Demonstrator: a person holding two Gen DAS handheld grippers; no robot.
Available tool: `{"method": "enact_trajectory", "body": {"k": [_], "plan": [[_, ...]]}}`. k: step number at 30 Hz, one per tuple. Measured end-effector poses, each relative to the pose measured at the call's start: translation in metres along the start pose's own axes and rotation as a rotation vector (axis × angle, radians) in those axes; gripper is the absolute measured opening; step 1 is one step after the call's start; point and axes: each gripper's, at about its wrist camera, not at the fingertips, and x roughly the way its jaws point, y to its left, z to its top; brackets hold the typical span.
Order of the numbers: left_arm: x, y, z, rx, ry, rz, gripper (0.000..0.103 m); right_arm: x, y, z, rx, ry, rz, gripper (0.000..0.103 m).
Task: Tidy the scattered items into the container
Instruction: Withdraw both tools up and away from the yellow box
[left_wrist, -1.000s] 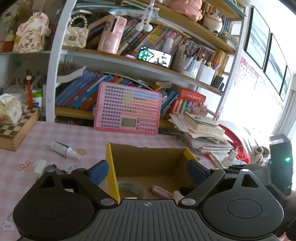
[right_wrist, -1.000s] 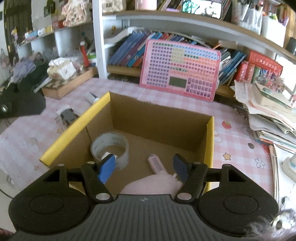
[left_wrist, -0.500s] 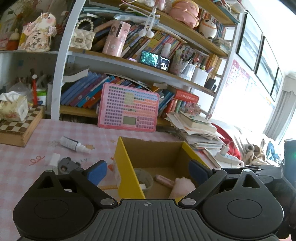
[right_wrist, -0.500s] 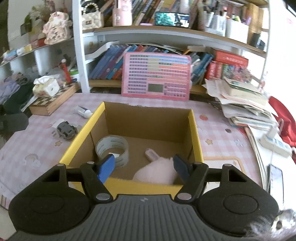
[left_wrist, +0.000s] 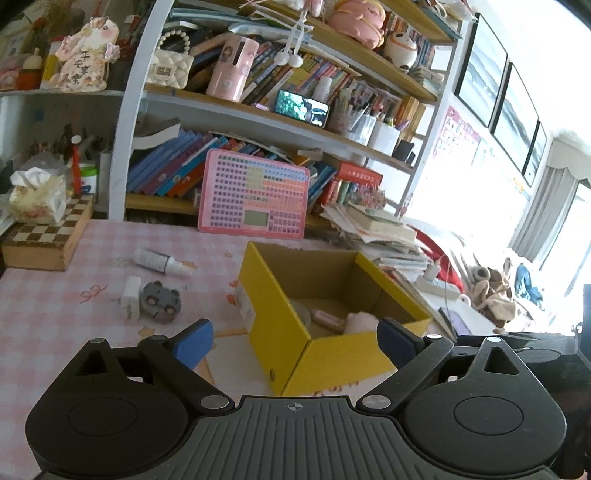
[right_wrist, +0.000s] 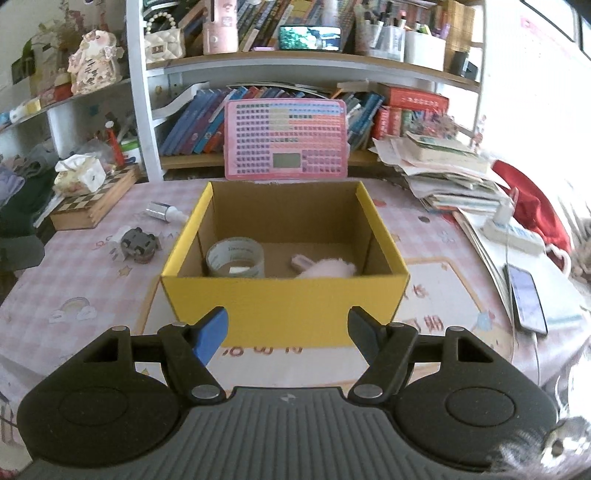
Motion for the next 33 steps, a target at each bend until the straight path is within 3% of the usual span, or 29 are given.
{"method": "enact_trajectory", "body": {"k": [7,12,33], "plan": [[-0.015,0.010,-0.014,0.039,0.061,0.080,0.097,-0.016,0.014,-0.030,0.105,-0.011,-0.063,0.070],[-0.028,0.022,-0.020,0.033,0.078,0.094,0.097,-0.021,0.032,-0.049,0.136,0.011,-0.074,0.070],[-0.060,0.062,-0.039,-0.014,0.129,0.152,0.097,-0.015,0.121,-0.063,-0.057,0.096,0.081,0.071]]}}
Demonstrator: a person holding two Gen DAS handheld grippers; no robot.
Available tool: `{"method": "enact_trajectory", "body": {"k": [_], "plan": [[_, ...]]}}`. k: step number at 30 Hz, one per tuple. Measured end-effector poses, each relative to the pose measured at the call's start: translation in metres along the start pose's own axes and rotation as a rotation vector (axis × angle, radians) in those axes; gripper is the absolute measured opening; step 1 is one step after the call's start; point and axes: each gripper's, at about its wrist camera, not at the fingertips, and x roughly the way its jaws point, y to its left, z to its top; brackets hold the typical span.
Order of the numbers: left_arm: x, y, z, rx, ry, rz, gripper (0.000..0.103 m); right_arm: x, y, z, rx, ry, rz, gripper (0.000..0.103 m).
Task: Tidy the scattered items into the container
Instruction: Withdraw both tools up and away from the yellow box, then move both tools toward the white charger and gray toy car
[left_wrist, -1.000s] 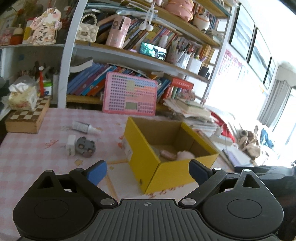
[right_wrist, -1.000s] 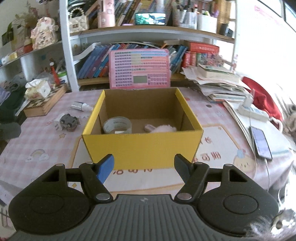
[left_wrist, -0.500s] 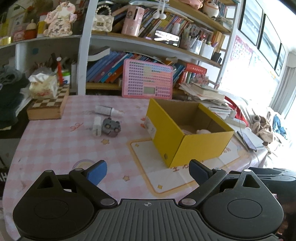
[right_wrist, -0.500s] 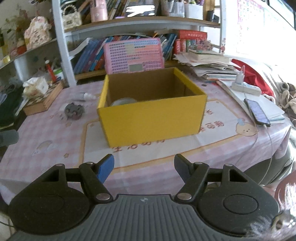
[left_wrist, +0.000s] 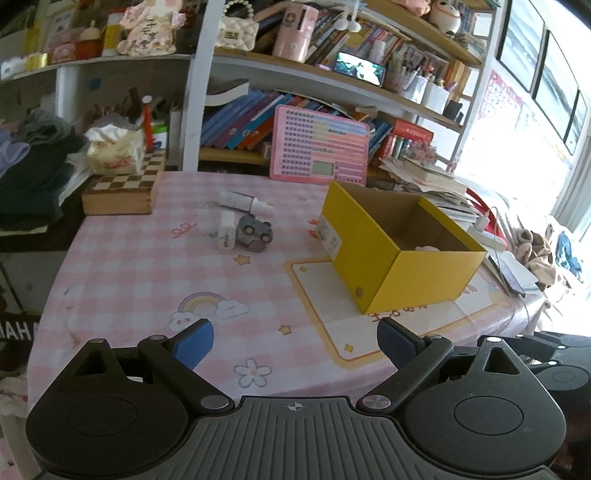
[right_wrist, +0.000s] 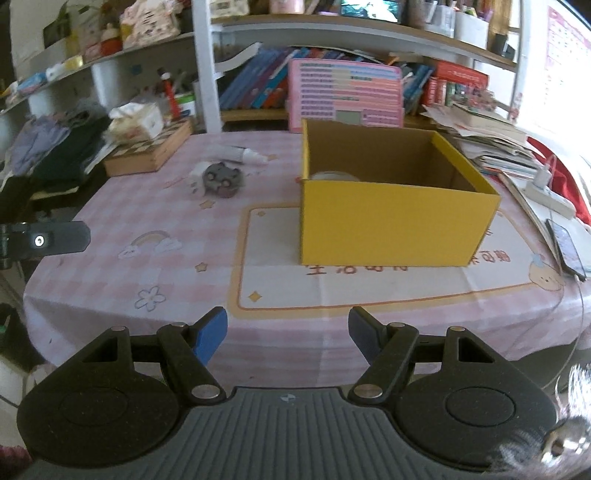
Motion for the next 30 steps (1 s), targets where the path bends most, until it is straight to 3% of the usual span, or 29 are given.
{"method": "enact_trajectory", "body": {"k": [12,30], "plan": [[-0.005,0.014,0.003,0.034,-0.022,0.054,0.097,0.013,0.031,0.015,-0.142,0.016,0.107,0.071],[-0.007,0.028,0.000,0.027,-0.010,0.079,0.097,0.027,0.055,0.020,-0.145,0.018,0.140,0.071]]}}
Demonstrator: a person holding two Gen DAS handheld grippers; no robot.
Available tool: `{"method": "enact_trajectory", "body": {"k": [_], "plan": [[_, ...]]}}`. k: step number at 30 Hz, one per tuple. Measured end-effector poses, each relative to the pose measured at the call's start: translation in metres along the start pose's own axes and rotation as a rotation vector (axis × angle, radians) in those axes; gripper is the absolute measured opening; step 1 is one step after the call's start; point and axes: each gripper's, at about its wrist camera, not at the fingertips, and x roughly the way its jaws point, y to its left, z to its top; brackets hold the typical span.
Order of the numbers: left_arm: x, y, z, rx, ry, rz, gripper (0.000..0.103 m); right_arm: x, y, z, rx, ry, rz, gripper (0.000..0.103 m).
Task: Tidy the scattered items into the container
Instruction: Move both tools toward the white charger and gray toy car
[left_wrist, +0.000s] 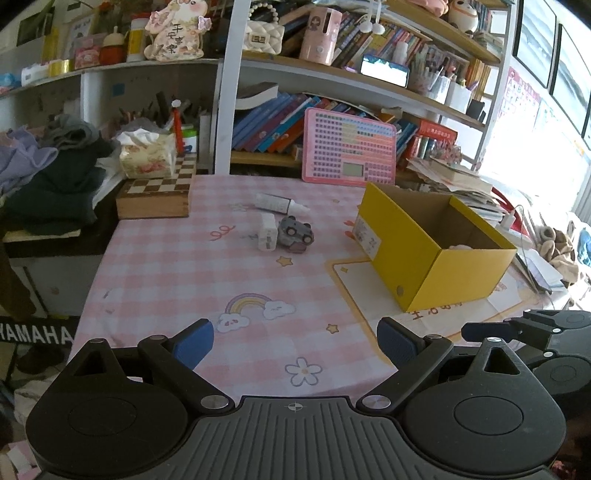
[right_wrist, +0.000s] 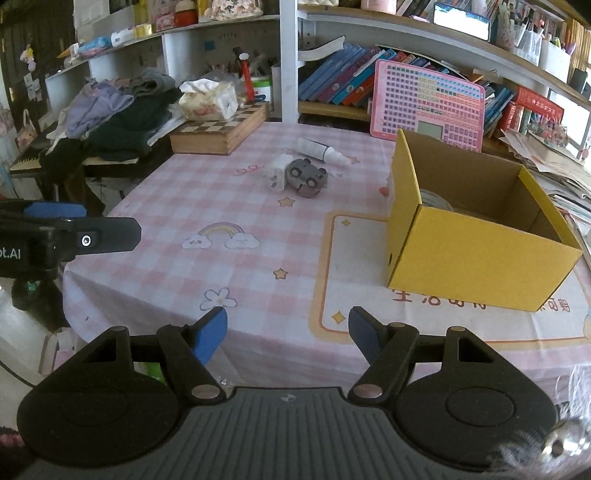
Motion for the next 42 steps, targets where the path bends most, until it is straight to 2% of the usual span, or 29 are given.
{"method": "enact_trajectory", "body": {"k": [15,42], "plan": [[0.017,0.005,0.010,0.010,-0.004,0.022,0.097,0.015,-0.004,0.016,-0.003,-0.027,-0.014,0.068],[0.094,0.029,0.063,0.027,-0.006,0.104,0.097,0.105,-0.028,0.093,-0.004,-0.004,0.055,0.067]]}}
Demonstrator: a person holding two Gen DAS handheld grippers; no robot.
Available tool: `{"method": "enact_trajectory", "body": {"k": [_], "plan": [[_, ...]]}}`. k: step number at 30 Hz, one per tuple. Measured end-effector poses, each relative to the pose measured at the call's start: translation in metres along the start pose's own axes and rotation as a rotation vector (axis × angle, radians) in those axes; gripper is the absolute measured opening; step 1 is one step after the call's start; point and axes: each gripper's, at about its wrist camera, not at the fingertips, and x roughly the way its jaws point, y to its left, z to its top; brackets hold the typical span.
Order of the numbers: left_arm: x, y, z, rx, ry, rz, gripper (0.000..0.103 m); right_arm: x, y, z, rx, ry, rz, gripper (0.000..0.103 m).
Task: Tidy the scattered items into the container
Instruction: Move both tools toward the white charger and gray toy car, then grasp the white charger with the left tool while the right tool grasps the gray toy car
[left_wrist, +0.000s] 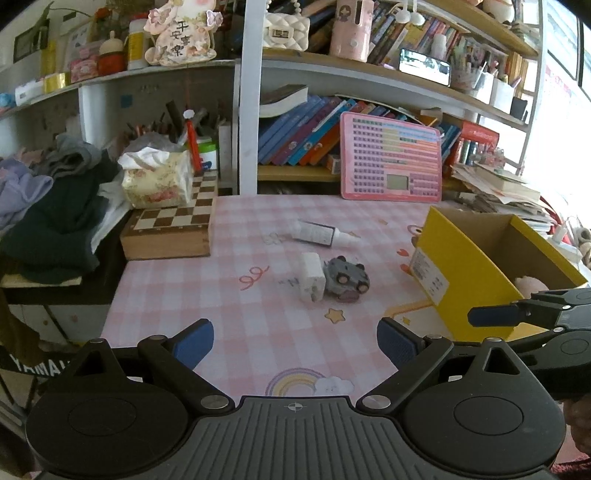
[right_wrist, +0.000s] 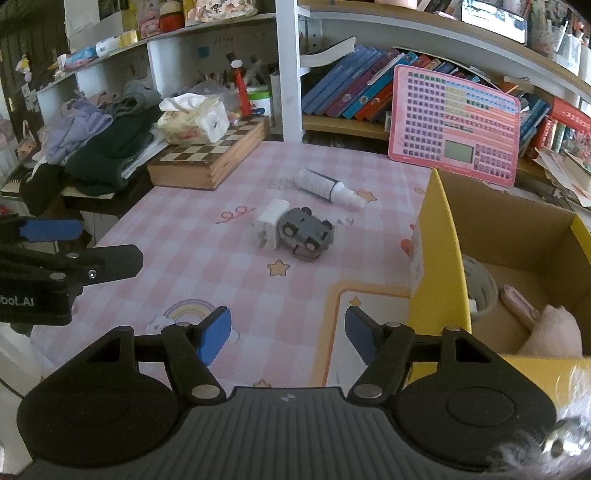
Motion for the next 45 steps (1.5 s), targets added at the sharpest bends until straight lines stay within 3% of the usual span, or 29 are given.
{"method": "enact_trajectory", "body": {"k": [9,23,34,37,45], "plan": [[0.032,0.008,0.016,-0.005,0.022,0.020,0.097,0.031,-0.010,0.016,0.011,0.034,0.018,0.067],[0.106,0.009,0.046,0.006,0.097,-0.030,0.095,0.093,-0.023,0.052,0.081,0.066,-0.009,0.066],[0.133,0.023,0.062,-0.024,0.121,-0.025,0.095,0.150,-0.025,0.074,0.114,0.128,0.000,0.066],[0.140,0.022,0.064,-0.023,0.131,-0.032,0.094,0.163,-0.031,0.074,0.138,0.157,-0.003,0.059],[0.157,0.008,0.067,0.002,0.149,-0.060,0.093,0.148,-0.050,0.066,0.151,0.144,-0.073,0.058]]}}
